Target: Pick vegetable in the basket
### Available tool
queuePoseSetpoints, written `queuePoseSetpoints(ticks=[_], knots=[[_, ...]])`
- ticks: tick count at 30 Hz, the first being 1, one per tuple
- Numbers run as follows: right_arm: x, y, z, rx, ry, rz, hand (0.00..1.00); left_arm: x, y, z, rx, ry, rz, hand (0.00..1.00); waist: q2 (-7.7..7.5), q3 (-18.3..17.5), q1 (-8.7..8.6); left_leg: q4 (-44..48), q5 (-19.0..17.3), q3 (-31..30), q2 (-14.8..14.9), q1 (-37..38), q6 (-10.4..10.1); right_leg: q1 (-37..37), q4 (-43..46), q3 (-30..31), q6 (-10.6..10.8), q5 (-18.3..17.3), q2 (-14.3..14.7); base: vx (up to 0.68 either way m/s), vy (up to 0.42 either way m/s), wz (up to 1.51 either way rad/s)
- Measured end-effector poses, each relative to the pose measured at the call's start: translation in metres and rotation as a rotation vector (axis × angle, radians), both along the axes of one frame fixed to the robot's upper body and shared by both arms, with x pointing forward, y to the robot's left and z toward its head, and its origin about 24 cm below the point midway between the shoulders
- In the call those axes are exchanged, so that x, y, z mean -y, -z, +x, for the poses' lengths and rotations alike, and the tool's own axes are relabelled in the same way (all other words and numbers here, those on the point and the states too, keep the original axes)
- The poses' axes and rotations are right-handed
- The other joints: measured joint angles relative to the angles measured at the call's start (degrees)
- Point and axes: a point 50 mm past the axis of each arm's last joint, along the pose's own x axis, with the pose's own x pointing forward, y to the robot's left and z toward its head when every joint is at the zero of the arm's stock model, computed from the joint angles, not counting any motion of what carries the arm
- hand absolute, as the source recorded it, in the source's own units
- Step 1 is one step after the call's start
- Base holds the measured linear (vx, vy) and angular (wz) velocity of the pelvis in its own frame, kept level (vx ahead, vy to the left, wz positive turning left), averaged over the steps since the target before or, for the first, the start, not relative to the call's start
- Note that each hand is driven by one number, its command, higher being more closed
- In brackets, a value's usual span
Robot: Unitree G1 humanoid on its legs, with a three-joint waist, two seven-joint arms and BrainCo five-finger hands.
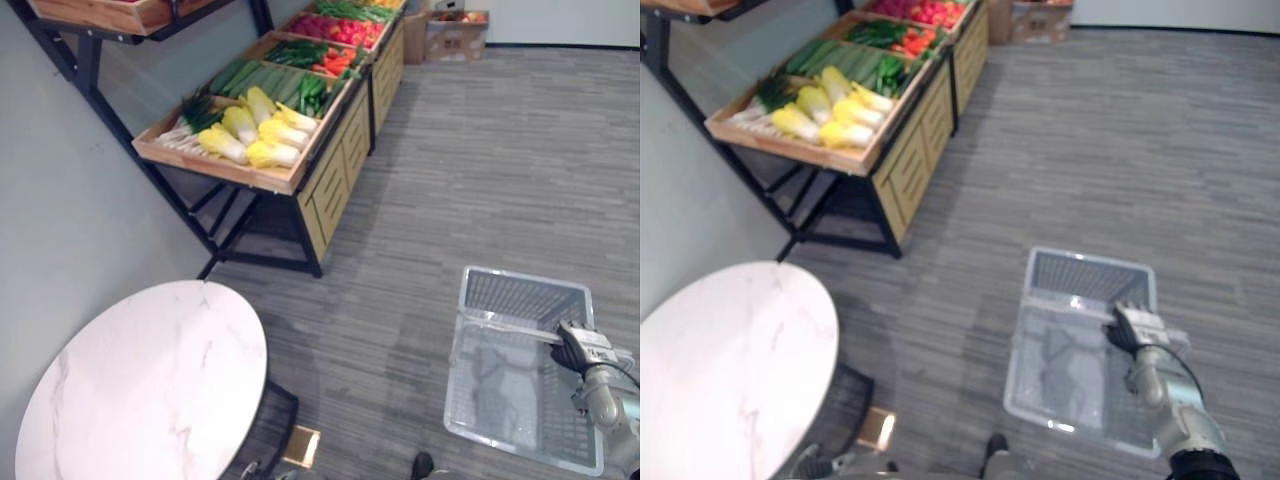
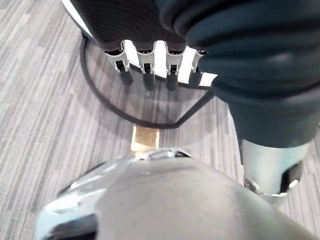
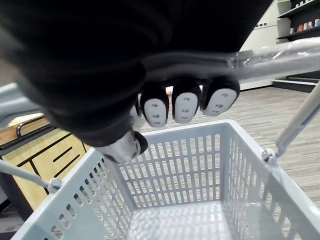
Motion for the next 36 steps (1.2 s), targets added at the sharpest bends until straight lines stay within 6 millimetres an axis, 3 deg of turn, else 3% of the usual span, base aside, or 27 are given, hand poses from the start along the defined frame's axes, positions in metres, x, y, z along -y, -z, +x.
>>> queuePoseSetpoints(ticks=[3, 4, 5, 6, 7, 9, 13, 15, 17, 18, 19, 20, 21, 22, 23, 25, 28, 29, 30, 31, 32, 33, 34, 36], knots=[[0.001, -0.003, 0.003, 0.015, 0.008, 0.000, 1.00, 0.003, 0.000, -0.002, 0.013, -0.037, -0.014, 0.00, 0.77, 0.43, 0.22, -15.65, 1.57, -6.56, -4.92, -2.83, -0.42, 0.49, -0.57, 1.58, 0.07, -0.02, 0.07, 0.13, 0.152, -0.34], [0.002, -0.005, 0.004, 0.023, 0.009, -0.002, 1.00, 0.005, 0.001, -0.003, 0.015, -0.058, -0.026, 0.00, 1.22, 0.69, 0.47, -20.84, 3.25, -8.97, -5.70, -2.98, -0.80, 0.59, -0.61, 2.21, 0.38, -0.20, 0.25, 0.24, 0.246, -0.56], [0.003, -0.007, 0.005, 0.026, 0.013, -0.005, 1.00, 0.008, 0.002, -0.005, 0.011, -0.070, -0.037, 0.00, 2.42, 0.86, 1.51, -24.88, 7.52, -11.91, -5.68, -2.96, -2.54, 0.80, -0.56, 4.04, 1.33, -0.74, 0.96, 0.27, 0.256, -0.67], [0.001, -0.005, 0.005, 0.024, 0.009, 0.000, 1.00, 0.008, 0.002, -0.007, 0.005, -0.075, -0.039, 0.00, 3.21, 0.40, 2.35, -24.58, 8.42, -12.22, -6.43, -2.65, -2.29, 0.95, -0.98, 5.25, 1.94, -0.67, 0.79, 0.25, 0.222, -0.61], [0.000, -0.005, 0.006, 0.026, 0.006, 0.003, 1.00, 0.008, 0.002, -0.008, 0.002, -0.077, -0.039, 0.00, 2.92, 0.52, 2.68, -23.69, 8.26, -12.33, -7.00, -2.80, -2.13, 1.08, -1.28, 5.74, 2.71, -0.30, 0.63, 0.22, 0.161, -0.40], [-0.004, -0.009, 0.012, 0.050, -0.002, 0.022, 1.00, 0.007, 0.002, -0.010, 0.001, -0.089, -0.037, 0.00, 2.39, 1.52, 2.90, -16.82, 4.59, -11.94, -8.67, -4.24, 1.32, 2.87, -3.13, 7.84, 5.52, 0.22, -1.00, 0.26, 0.221, -0.34], [-0.018, -0.019, 0.026, 0.103, -0.064, 0.048, 1.00, 0.007, 0.004, -0.026, -0.037, -0.112, -0.036, 0.00, 1.04, 1.42, 3.36, -14.60, 1.44, -7.99, -11.52, -1.27, 4.31, 4.31, -1.88, 11.29, 8.22, -1.56, -4.54, 0.31, 0.220, -0.41], [-0.022, -0.019, 0.026, 0.116, -0.068, 0.073, 1.00, 0.006, 0.004, -0.026, -0.040, -0.102, -0.034, 0.00, 0.36, 1.74, 3.24, -16.55, -0.11, -7.86, -12.80, 1.13, 5.27, 2.03, 4.86, 12.79, 8.95, -3.54, -5.71, 0.25, 0.154, -0.20], [-0.032, -0.004, 0.019, 0.094, -0.054, 0.133, 1.00, 0.001, 0.003, -0.025, -0.044, -0.057, -0.016, 0.00, -0.64, 1.80, 2.58, -17.87, -2.04, -7.24, -13.51, 5.39, 6.70, -5.54, 25.77, 15.61, 10.43, -4.33, -6.53, 0.24, 0.120, -0.06], [-0.034, 0.001, 0.016, 0.083, -0.050, 0.146, 1.00, -0.003, 0.002, -0.025, -0.044, -0.046, -0.004, 0.00, -1.52, 1.85, 2.40, -17.82, -2.81, -7.06, -13.90, 6.64, 7.00, -7.47, 31.40, 16.48, 11.66, -3.36, -6.98, 0.27, 0.074, 0.02], [-0.038, 0.009, 0.011, 0.062, -0.040, 0.167, 1.00, -0.010, 0.000, -0.024, -0.046, -0.019, 0.019, 0.00, -3.15, 1.88, 2.31, -17.67, -4.34, -7.08, -14.52, 9.53, 7.75, -10.53, 40.42, 18.24, 11.86, 0.80, -7.31, 0.31, 0.037, 0.12], [-0.038, 0.013, 0.006, 0.052, -0.026, 0.176, 1.00, -0.013, -0.001, -0.022, -0.043, 0.002, 0.030, 0.00, -3.17, 1.52, 1.60, -17.70, -5.45, -8.12, -14.28, 12.17, 8.31, -12.24, 46.78, 18.35, 11.58, 5.60, -7.25, 0.40, 0.015, 0.19], [-0.038, 0.014, 0.005, 0.054, -0.018, 0.182, 1.00, -0.015, -0.002, -0.019, -0.037, 0.014, 0.036, 0.00, -3.47, 1.51, 1.08, -17.86, -5.73, -8.52, -14.06, 13.26, 8.56, -13.04, 49.28, 18.06, 11.40, 5.29, -7.24, 0.35, -0.003, 0.29], [-0.037, 0.013, 0.005, 0.064, -0.008, 0.187, 1.00, -0.017, -0.004, -0.014, -0.018, 0.022, 0.044, 0.00, -3.83, 1.62, 0.80, -18.11, -5.94, -9.00, -13.71, 14.48, 8.80, -14.67, 51.70, 17.10, 8.84, 3.16, -7.16, 0.40, -0.035, 0.28], [-0.033, 0.008, 0.006, 0.082, 0.009, 0.181, 1.00, -0.017, -0.006, -0.002, 0.017, 0.024, 0.045, 0.00, -3.79, 1.84, 0.22, -19.44, -5.94, -9.85, -12.80, 16.49, 8.80, -16.98, 51.42, 13.43, 5.64, -0.83, -6.70, 0.32, -0.034, 0.20], [-0.027, 0.004, 0.007, 0.102, 0.033, 0.178, 1.00, -0.015, -0.008, 0.009, 0.044, 0.029, 0.040, 0.00, -2.73, 2.48, -0.11, -20.67, -5.93, -10.42, -11.09, 18.81, 8.78, -17.59, 45.72, 9.52, 4.25, -3.31, -5.28, 0.34, -0.049, 0.15], [-0.020, -0.001, 0.006, 0.123, 0.059, 0.175, 1.00, -0.015, -0.012, 0.020, 0.091, 0.037, 0.045, 0.00, -2.27, 2.61, -0.60, -20.73, -6.09, -11.58, -9.47, 21.68, 8.29, -17.58, 23.84, 7.02, 4.57, -2.63, -2.55, 0.40, -0.126, 0.15], [-0.016, -0.003, 0.005, 0.134, 0.077, 0.170, 1.00, -0.015, -0.013, 0.025, 0.106, 0.041, 0.044, 0.00, -2.53, 2.51, -0.65, -20.65, -6.73, -12.57, -9.19, 22.37, 6.65, -17.47, 13.48, 8.14, 5.14, -0.14, -1.94, 0.45, -0.204, 0.35], [-0.010, -0.004, 0.002, 0.138, 0.103, 0.166, 1.00, -0.014, -0.014, 0.028, 0.114, 0.045, 0.043, 0.00, -2.86, 2.34, -0.74, -20.55, -8.25, -13.90, -8.91, 23.35, 3.99, -17.23, 4.37, 9.50, 5.09, 5.19, -1.57, 0.57, -0.277, 0.40], [-0.008, -0.002, -0.001, 0.131, 0.116, 0.164, 1.00, -0.015, -0.014, 0.028, 0.114, 0.045, 0.043, 0.00, -3.38, 2.05, -0.79, -20.48, -9.11, -14.64, -8.91, 23.90, 2.50, -16.95, 0.43, 9.82, 4.90, 8.19, -1.64, 0.54, -0.295, 0.46], [-0.006, 0.003, -0.008, 0.106, 0.134, 0.162, 1.00, -0.017, -0.013, 0.025, 0.106, 0.044, 0.048, 0.00, -4.72, 1.86, -0.77, -20.36, -10.85, -16.20, -8.94, 25.87, -0.12, -15.76, -3.58, 11.14, 4.52, 16.89, -2.01, 0.64, -0.371, 0.34], [-0.003, 0.006, -0.009, 0.094, 0.162, 0.161, 1.00, -0.008, -0.011, 0.026, 0.102, 0.045, 0.023, 0.00, -2.15, 1.88, -0.29, -19.02, -10.91, -17.97, -6.10, 25.76, -0.86, -15.49, -0.95, 9.92, 4.21, 17.99, 0.07, 0.52, -0.318, 0.40], [-0.004, 0.007, -0.009, 0.092, 0.166, 0.166, 1.00, -0.006, -0.011, 0.028, 0.108, 0.047, 0.017, 0.00, -1.99, 1.93, -0.59, -17.77, -9.77, -18.57, -5.51, 24.73, -1.67, -16.10, 1.09, 8.98, 4.43, 16.49, 0.10, 0.49, -0.304, 0.33], [-0.002, 0.010, -0.012, 0.079, 0.183, 0.168, 1.00, -0.002, -0.010, 0.029, 0.111, 0.045, 0.006, 0.00, -1.73, 1.86, -0.65, -15.18, -5.56, -21.14, -4.71, 24.26, -1.31, -17.22, 8.04, 7.12, 3.41, 11.42, 0.13, 0.50, -0.288, 0.37]])
